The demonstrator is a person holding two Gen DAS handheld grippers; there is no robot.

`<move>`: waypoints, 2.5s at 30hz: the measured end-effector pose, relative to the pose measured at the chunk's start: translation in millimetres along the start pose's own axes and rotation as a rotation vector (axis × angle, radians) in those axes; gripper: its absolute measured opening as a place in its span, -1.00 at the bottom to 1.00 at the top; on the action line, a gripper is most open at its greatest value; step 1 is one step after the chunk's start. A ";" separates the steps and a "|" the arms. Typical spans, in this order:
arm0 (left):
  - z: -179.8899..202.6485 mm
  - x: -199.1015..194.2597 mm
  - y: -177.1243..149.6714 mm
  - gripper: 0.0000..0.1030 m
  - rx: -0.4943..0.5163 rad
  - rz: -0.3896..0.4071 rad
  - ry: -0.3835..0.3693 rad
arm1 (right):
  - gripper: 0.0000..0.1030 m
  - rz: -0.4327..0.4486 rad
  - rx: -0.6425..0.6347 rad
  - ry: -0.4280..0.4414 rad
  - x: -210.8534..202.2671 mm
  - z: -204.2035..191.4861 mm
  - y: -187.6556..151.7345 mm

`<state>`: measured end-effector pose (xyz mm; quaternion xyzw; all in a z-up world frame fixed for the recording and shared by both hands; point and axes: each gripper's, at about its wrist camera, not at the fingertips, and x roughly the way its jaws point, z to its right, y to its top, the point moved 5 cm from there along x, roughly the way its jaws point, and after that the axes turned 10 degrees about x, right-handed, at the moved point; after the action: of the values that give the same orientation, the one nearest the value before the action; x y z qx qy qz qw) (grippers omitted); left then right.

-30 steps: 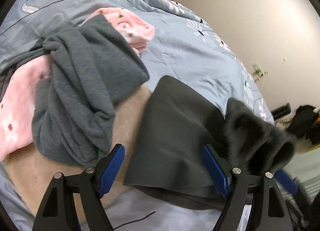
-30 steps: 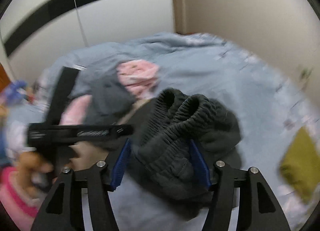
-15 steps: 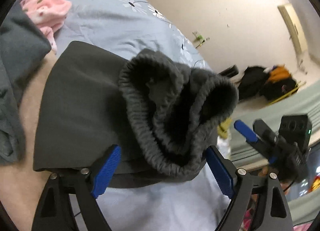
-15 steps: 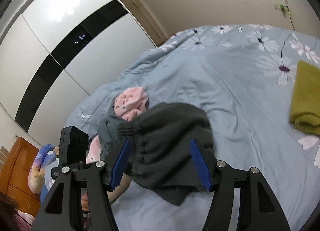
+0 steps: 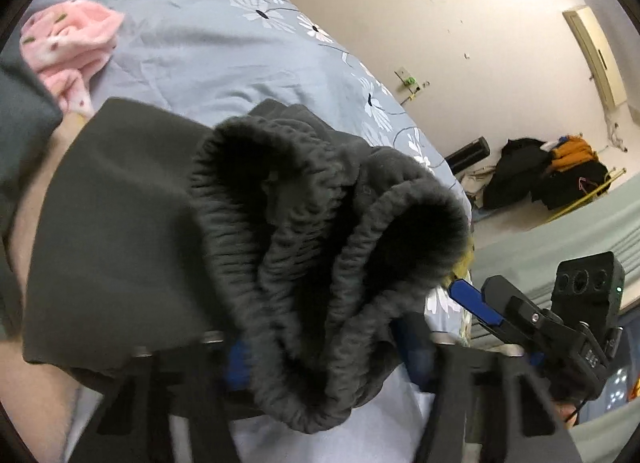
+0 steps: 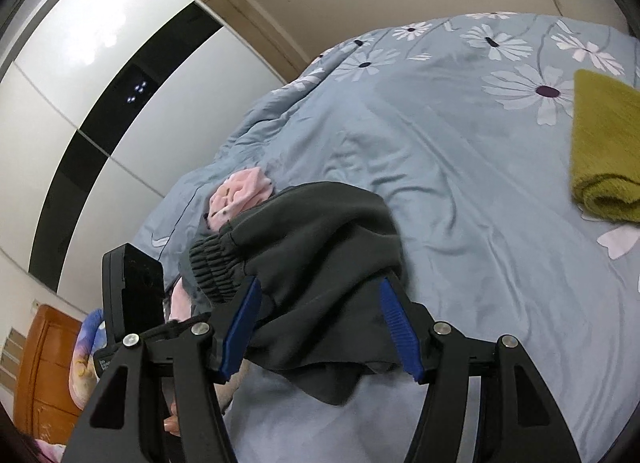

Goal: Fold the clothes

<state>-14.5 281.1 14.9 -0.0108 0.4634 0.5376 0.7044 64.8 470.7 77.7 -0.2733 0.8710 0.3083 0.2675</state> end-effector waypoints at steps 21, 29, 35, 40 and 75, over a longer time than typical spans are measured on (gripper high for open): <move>-153.1 -30.1 13.5 -0.18 -0.258 -0.080 -0.181 | 0.23 -0.256 -0.229 -0.064 81.9 -38.4 -51.8; -142.7 -58.1 12.2 0.66 -0.131 -0.087 -0.021 | 0.32 -0.238 -0.051 0.036 72.6 -22.6 -33.6; -162.0 -51.7 -9.3 0.94 -0.261 -0.095 -0.020 | 0.39 -0.268 0.077 0.093 79.3 -11.6 -24.0; -167.6 -46.4 -8.4 1.00 -0.288 -0.062 -0.061 | 0.63 -0.343 0.136 0.124 106.3 -6.9 -26.2; -97.2 29.2 46.7 0.57 -0.186 -0.058 -0.176 | 0.54 -0.221 0.180 0.152 68.7 62.7 29.7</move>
<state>-112.9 272.8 -37.3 -0.0423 0.3475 0.5566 0.7534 15.8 511.8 4.0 -0.3650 0.8774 0.1763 0.2566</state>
